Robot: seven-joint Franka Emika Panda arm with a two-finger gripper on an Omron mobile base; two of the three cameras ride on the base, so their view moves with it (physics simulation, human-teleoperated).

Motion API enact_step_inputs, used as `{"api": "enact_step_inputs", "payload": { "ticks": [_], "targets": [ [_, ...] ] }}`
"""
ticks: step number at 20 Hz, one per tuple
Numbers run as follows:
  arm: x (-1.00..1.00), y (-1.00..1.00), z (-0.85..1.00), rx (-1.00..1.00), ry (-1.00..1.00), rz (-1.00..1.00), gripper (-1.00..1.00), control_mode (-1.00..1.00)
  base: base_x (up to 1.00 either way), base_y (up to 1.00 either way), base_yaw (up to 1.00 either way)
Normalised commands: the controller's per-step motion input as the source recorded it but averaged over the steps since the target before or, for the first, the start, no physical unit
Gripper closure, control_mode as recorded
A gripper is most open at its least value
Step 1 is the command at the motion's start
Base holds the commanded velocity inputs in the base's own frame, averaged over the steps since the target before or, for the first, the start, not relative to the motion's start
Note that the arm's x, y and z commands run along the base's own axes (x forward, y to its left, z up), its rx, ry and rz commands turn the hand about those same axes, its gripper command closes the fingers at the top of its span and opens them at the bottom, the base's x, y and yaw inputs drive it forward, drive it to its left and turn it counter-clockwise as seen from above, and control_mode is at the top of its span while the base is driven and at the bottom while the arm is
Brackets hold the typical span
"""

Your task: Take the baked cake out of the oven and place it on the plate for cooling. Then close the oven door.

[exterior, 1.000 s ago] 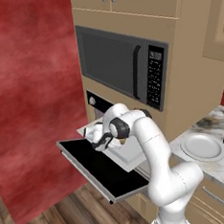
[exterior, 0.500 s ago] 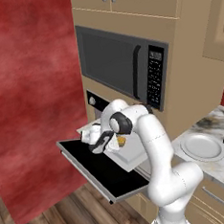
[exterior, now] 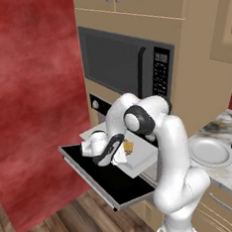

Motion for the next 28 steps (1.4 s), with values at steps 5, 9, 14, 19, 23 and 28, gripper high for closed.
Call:
{"api": "enact_step_inputs", "payload": {
  "ticks": [5, 9, 14, 19, 23, 28],
  "targets": [
    [-0.92, 0.01, 1.0, 0.0, -0.07, -0.01, 1.0, -1.0, 0.0, 0.0, 0.0],
    [-1.0, -0.11, 1.0, 0.02, 0.05, 0.0, 1.0, -1.0, 0.0, 0.0, 0.0],
    [-0.97, -0.35, 0.95, 0.06, 0.23, 0.0, 1.0, -1.0, 0.0, 0.0, 0.0],
    [-0.91, -0.57, 0.79, 0.06, 0.32, 0.0, 1.0, -1.0, 0.0, 0.0, 0.0],
    [-0.88, -0.85, 0.67, 0.09, 0.35, 0.0, 1.0, -1.0, 0.0, 0.0, 0.0],
    [-0.95, -0.99, 0.57, 0.16, 0.37, 0.0, 1.0, -1.0, 0.0, 0.0, 0.0]
  ]
}}
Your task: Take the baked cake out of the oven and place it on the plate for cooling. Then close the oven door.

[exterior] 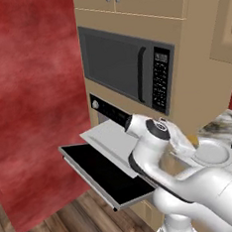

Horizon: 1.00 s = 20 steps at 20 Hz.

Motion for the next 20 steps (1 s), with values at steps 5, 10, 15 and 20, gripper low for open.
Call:
{"api": "enact_step_inputs", "payload": {
  "ticks": [5, 10, 15, 20],
  "targets": [
    [-0.72, -1.0, 0.38, 0.17, 0.42, 0.0, 1.0, -1.0, 0.0, 0.0, 0.0],
    [-0.18, -0.99, 0.05, 0.15, 0.39, 0.06, 1.0, -1.0, 0.0, 0.0, 0.0],
    [0.25, -0.53, -0.02, 0.22, 0.25, 0.21, 1.0, -1.0, 0.0, 0.0, 0.0],
    [0.48, -0.14, -0.39, 0.29, 0.37, 0.28, 1.0, -1.0, 0.0, 0.0, 0.0]
  ]
}}
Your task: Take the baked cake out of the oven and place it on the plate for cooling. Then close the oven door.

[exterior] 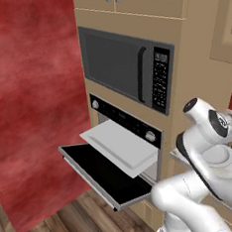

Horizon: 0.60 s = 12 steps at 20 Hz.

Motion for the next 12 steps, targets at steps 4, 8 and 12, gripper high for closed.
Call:
{"api": "enact_step_inputs", "payload": {
  "ticks": [4, 8, 12],
  "targets": [
    [0.61, -0.07, -0.15, 0.35, 0.33, 0.41, 1.0, -1.0, 0.0, 0.0, 0.0],
    [0.29, -0.26, 0.0, 0.4, 0.1, 0.43, 1.0, -1.0, 0.0, 0.0, 0.0],
    [0.23, -0.28, -0.01, 0.44, 0.02, 0.45, 1.0, -1.0, 0.0, 0.0, 0.0]
  ]
}}
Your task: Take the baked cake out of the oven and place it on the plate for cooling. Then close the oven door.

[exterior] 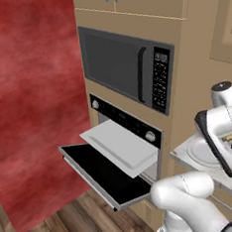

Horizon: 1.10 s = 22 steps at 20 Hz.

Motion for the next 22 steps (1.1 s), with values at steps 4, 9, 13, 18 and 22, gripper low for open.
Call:
{"api": "enact_step_inputs", "payload": {
  "ticks": [4, 9, 13, 18, 22],
  "targets": [
    [0.4, -0.09, -0.28, 0.34, 0.05, 0.41, 1.0, -1.0, 0.0, 0.0, 0.0],
    [0.37, 0.15, -0.59, 0.15, 0.12, 0.25, 1.0, -1.0, 0.0, 0.0, 0.0],
    [0.34, 0.0, -0.42, 0.09, 0.07, 0.13, 1.0, -1.0, 0.0, 0.0, 0.0],
    [0.25, 0.0, -0.2, 0.0, 0.01, 0.0, 1.0, -1.0, 0.0, 0.0, 0.0],
    [0.09, 0.0, -0.22, 0.03, 0.0, 0.0, 1.0, -1.0, 0.0, 0.0, 0.0]
  ]
}}
